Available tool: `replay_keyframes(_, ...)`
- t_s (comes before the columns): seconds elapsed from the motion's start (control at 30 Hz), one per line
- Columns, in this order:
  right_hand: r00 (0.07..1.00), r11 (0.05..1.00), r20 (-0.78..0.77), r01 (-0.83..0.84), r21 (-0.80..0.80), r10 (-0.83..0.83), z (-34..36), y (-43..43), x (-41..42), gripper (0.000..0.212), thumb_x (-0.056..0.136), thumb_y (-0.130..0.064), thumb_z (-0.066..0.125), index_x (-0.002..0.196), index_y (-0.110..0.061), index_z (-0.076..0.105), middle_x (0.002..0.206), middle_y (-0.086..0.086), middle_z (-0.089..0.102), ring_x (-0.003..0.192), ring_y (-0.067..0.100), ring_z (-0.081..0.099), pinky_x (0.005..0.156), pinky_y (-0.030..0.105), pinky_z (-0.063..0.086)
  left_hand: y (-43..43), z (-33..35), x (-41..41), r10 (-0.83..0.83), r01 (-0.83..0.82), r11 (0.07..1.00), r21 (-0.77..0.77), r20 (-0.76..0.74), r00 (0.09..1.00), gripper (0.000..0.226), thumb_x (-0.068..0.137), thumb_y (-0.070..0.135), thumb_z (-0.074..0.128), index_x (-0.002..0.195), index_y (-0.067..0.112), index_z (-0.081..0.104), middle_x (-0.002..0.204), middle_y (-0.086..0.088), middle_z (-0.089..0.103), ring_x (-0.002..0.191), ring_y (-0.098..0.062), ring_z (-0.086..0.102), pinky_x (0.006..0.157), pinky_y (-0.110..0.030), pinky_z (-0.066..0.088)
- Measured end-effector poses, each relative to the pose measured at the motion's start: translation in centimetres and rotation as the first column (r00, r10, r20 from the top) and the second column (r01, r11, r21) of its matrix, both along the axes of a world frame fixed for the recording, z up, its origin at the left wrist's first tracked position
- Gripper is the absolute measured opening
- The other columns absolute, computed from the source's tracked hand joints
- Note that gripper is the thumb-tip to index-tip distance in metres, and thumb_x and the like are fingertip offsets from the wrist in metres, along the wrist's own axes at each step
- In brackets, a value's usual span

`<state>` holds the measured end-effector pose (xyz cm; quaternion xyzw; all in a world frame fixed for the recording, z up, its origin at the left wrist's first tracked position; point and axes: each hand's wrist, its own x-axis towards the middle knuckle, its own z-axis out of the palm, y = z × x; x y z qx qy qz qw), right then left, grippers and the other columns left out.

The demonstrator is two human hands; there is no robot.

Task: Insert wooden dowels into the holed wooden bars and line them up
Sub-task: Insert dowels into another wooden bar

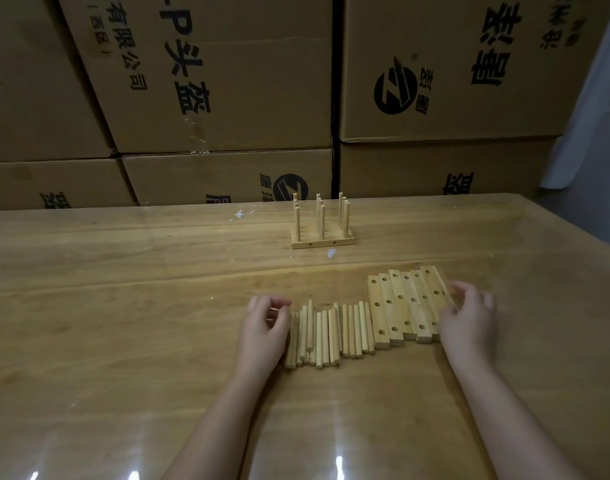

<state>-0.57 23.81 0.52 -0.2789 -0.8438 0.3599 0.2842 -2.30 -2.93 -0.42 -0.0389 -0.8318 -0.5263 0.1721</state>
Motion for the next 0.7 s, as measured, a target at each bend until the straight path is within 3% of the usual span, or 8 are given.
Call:
replay_keyframes(0.2,0.932,0.940,-0.354,-0.052,-0.337,-0.076,0.9,-0.1,-0.2,0.017,0.093,-0.011,0.051,0.107,-0.018,0.058,0.116,-0.002,0.050,0.087,0.008,0.055,0.066,0.011,0.039,0.1,0.6,-0.1,-0.061,0.057,0.997,0.058,0.070,0.996,0.015,0.093,0.009,0.056,0.088,0.022,0.063,0.093,0.003,0.060,0.084,-0.007,0.058,0.073,-0.014,0.044)
replay_keyframes(0.33,0.918,0.781,-0.390,-0.292,-0.552,0.068,1.9,-2.9,0.2,0.014,0.091,-0.013,0.055,0.090,-0.025,0.062,0.094,-0.009,0.063,0.090,0.009,0.061,0.065,0.019,0.047,0.1,0.7,0.2,-0.109,0.097,0.990,0.104,0.111,0.988,0.016,0.093,0.012,0.057,0.086,0.025,0.064,0.085,0.005,0.066,0.080,-0.006,0.060,0.071,-0.015,0.045)
replay_keyframes(0.47,0.894,0.591,-0.346,-0.447,-0.671,0.284,1.8,-7.2,1.6,0.012,0.087,-0.011,0.060,0.091,-0.020,0.068,0.088,-0.004,0.070,0.087,0.016,0.066,0.074,0.030,0.052,0.2,0.7,0.3,-0.153,0.143,0.982,0.126,0.077,0.985,0.017,0.092,0.015,0.060,0.086,0.030,0.067,0.083,0.010,0.069,0.075,0.007,0.060,0.069,-0.007,0.044)
replay_keyframes(0.57,0.849,0.404,-0.351,-0.504,-0.763,0.395,1.7,-9.3,2.7,0.012,0.087,-0.007,0.058,0.093,-0.013,0.067,0.087,0.001,0.072,0.084,0.017,0.069,0.073,0.030,0.055,0.2,0.5,0.3,-0.240,0.233,0.967,0.099,0.062,0.969,0.016,0.093,0.021,0.060,0.104,0.030,0.066,0.094,0.012,0.071,0.089,0.009,0.063,0.079,-0.006,0.044)
replay_keyframes(0.63,0.825,0.265,-0.390,-0.516,-0.814,0.409,1.8,-10.0,3.2,0.013,0.088,-0.004,0.057,0.095,-0.008,0.066,0.089,0.006,0.072,0.085,0.020,0.069,0.076,0.031,0.057,0.1,0.4,0.3,-0.305,0.299,0.950,0.096,0.063,0.950,0.028,0.090,0.028,0.060,0.118,0.023,0.063,0.103,0.013,0.070,0.099,0.008,0.062,0.085,-0.008,0.044)
replay_keyframes(0.7,0.812,0.230,-0.391,-0.519,-0.824,0.433,2.1,-10.2,3.6,0.013,0.088,-0.004,0.056,0.096,-0.007,0.066,0.090,0.007,0.072,0.086,0.020,0.069,0.076,0.030,0.057,-0.1,0.4,0.3,-0.354,0.337,0.927,0.163,0.084,0.932,0.039,0.086,0.037,0.059,0.121,0.021,0.063,0.109,0.012,0.070,0.105,0.004,0.061,0.091,-0.013,0.046)
